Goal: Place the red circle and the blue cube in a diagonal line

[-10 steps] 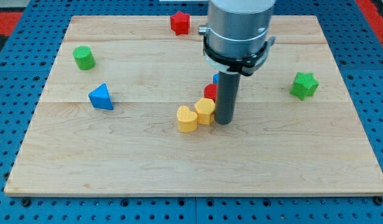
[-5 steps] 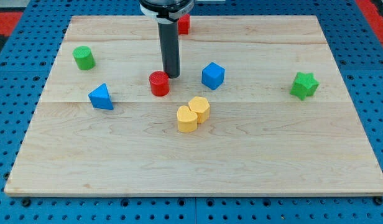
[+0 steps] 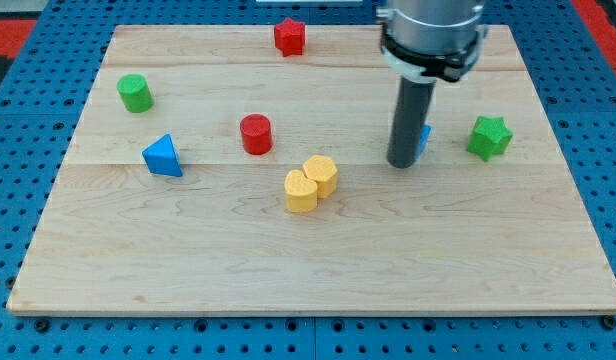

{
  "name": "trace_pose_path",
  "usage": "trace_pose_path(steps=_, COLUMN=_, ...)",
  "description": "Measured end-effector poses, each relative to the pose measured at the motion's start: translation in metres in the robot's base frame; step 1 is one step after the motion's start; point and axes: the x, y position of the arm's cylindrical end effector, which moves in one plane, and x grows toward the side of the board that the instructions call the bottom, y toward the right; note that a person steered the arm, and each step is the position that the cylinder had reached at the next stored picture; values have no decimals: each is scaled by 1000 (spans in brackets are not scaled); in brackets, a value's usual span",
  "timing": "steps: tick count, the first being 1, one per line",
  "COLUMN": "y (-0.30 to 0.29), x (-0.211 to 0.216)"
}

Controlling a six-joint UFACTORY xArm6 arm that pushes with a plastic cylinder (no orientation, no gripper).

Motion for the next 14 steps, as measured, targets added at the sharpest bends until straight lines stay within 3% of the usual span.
trace_pose_path(steps=3, y=5, x=-61)
trace_pose_path(steps=4, y=-36, x=-64)
trace_pose_path(steps=5, y=-37, x=-108)
trace_pose_path(steps=6, y=9, x=-119)
trace_pose_path(steps=8, y=106, x=-116)
trace_pose_path(steps=9, y=93, x=-80)
trace_pose_path(steps=11, y=-61, x=-73)
trace_pose_path(steps=12, y=-43, x=-75)
trace_pose_path(steps=13, y=26, x=-75)
trace_pose_path(steps=14, y=49, x=-85)
